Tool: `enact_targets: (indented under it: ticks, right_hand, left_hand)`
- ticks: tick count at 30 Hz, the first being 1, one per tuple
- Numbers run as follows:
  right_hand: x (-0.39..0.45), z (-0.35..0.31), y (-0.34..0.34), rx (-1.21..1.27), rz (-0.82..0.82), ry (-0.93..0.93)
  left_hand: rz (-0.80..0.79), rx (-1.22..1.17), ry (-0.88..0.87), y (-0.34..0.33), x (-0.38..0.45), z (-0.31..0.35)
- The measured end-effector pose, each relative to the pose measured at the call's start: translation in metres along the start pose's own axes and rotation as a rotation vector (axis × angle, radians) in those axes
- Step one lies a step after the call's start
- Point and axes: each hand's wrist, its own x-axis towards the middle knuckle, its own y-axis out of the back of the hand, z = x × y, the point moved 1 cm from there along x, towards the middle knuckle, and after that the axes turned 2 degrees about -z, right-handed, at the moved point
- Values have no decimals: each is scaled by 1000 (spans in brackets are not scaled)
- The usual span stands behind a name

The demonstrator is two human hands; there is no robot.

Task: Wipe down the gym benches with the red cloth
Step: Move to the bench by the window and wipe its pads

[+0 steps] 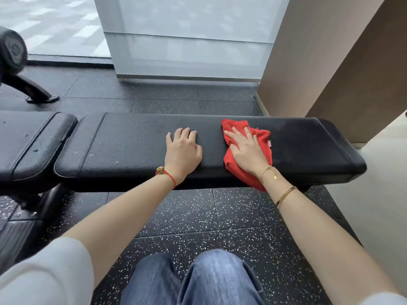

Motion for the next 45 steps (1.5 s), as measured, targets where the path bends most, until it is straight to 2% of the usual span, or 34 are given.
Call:
enact_targets:
  ticks: [5, 9, 13, 18, 23, 30, 33, 42, 45]
  right_hand:
    - [43, -17, -3, -41, -49, 8]
    - [64, -37, -12, -46, -95, 121]
    - [71, -55, -21, -53, -139, 261]
    - [89, -99, -41, -54, -175, 381]
    - [107, -170, -72, -89, -214, 455]
    - [87, -267, -118, -118, -197, 570]
    - [83, -284, -129, -130, -173, 563]
    - [79, -343, -153, -134, -130, 386]
    - [53, -347, -155, -143, -116, 416]
  left_hand:
    - [4, -15, 6, 1, 1, 0]
    - [1, 6, 27, 6, 2, -4]
    - [69, 34, 48, 22, -5, -22]
    - [153, 76, 142, 50, -22, -77]
    - [218, 152, 269, 76, -46, -142]
    - [204, 251, 305, 95, -70, -230]
    - [216, 259, 273, 99, -77, -261]
    - [185, 180, 115, 109, -102, -325]
    - [154, 139, 76, 111, -103, -336]
